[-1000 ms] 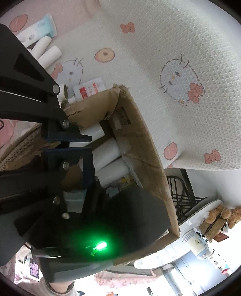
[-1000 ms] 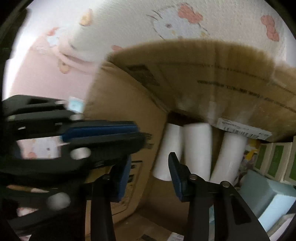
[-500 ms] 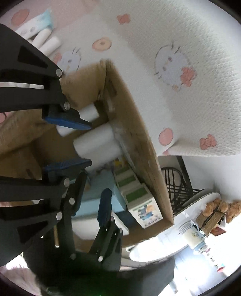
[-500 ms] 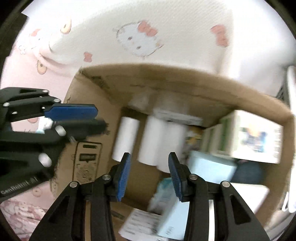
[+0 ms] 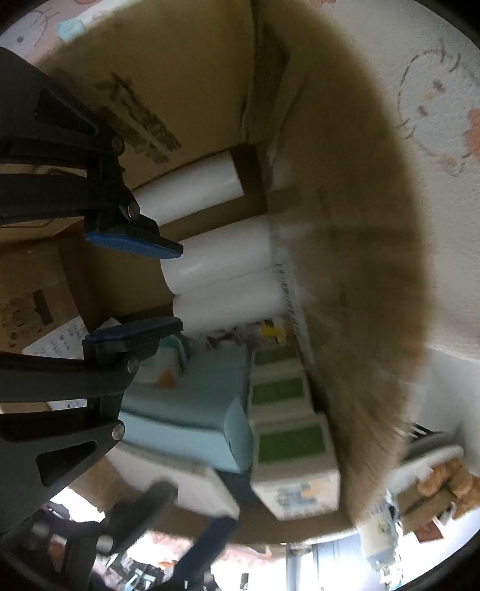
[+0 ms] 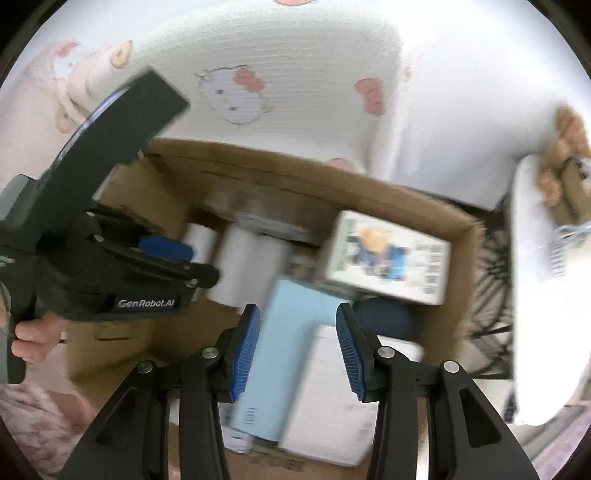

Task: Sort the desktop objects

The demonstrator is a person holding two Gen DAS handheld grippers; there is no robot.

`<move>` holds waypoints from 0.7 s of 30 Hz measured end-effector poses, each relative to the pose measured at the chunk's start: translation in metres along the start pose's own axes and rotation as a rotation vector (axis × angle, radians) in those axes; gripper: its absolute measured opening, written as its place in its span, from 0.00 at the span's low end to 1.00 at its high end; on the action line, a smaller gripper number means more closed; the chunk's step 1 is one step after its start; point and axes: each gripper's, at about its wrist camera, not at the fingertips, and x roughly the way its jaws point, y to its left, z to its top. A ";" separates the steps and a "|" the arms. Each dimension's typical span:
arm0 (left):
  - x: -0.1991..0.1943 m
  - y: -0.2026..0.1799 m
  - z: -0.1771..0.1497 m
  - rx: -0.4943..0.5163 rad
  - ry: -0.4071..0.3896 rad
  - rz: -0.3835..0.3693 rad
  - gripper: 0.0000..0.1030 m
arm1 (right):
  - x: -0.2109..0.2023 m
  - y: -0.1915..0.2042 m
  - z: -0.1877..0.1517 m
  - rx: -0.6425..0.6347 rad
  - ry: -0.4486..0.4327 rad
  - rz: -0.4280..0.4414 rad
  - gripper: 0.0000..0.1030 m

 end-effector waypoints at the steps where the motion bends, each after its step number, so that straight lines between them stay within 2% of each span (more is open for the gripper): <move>1: 0.003 0.001 0.001 -0.001 0.002 0.006 0.35 | 0.001 -0.002 0.001 -0.001 -0.003 -0.002 0.38; 5: 0.017 -0.002 0.003 -0.008 0.003 0.046 0.35 | 0.004 -0.010 0.004 0.015 -0.016 0.035 0.38; 9: 0.021 -0.004 0.004 -0.033 -0.050 0.122 0.35 | 0.007 -0.009 0.006 0.000 -0.017 0.039 0.38; 11: 0.022 -0.004 0.003 -0.037 -0.072 0.135 0.35 | 0.011 -0.004 0.006 -0.007 -0.022 0.050 0.38; 17: 0.030 0.010 -0.007 -0.174 -0.087 0.068 0.35 | 0.008 -0.002 0.005 -0.006 -0.041 0.060 0.38; 21: 0.038 0.015 0.000 -0.191 -0.091 0.089 0.35 | 0.006 -0.002 0.003 -0.010 -0.037 0.068 0.38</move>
